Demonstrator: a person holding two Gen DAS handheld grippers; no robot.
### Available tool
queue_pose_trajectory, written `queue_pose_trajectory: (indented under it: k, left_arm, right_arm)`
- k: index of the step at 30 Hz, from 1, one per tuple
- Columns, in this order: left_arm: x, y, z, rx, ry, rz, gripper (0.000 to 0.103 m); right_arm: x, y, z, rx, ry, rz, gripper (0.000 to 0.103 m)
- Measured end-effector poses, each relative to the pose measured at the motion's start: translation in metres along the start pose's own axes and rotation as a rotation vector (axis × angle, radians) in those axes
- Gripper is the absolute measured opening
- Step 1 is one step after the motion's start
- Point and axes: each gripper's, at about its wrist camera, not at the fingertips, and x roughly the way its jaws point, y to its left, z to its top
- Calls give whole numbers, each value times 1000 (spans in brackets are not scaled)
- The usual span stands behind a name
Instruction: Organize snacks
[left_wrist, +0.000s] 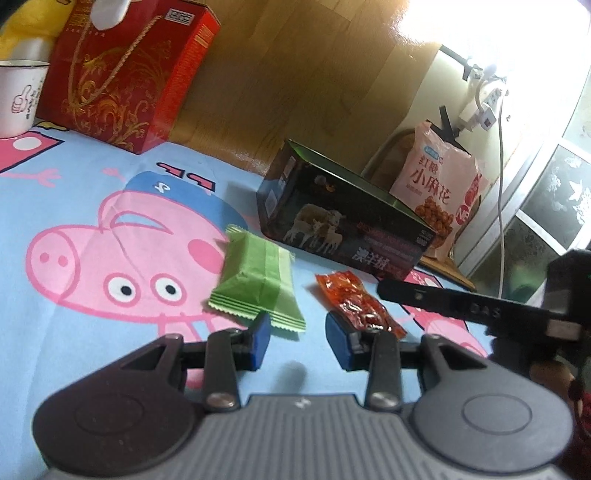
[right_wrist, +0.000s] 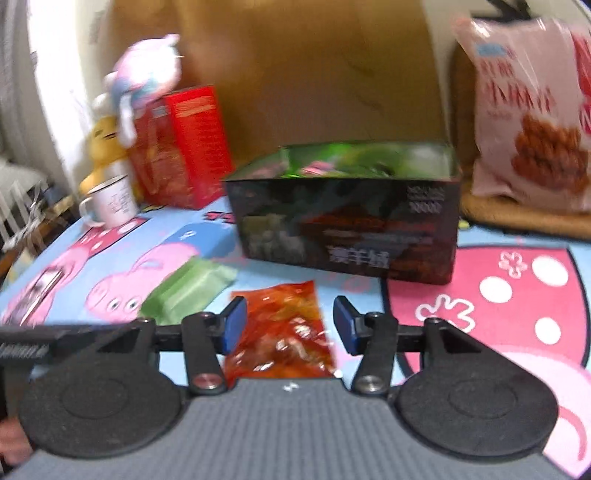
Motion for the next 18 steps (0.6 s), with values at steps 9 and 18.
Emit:
queue_pose_trajectory:
  k: [9, 18]
  left_arm:
    - [-16, 19, 7, -115, -148, 115, 43]
    - [-16, 53, 14, -317, -146, 123, 44]
  right_arm:
    - [23, 50, 12, -79, 7, 119, 54]
    - [83, 94, 24, -317, 145, 164, 86]
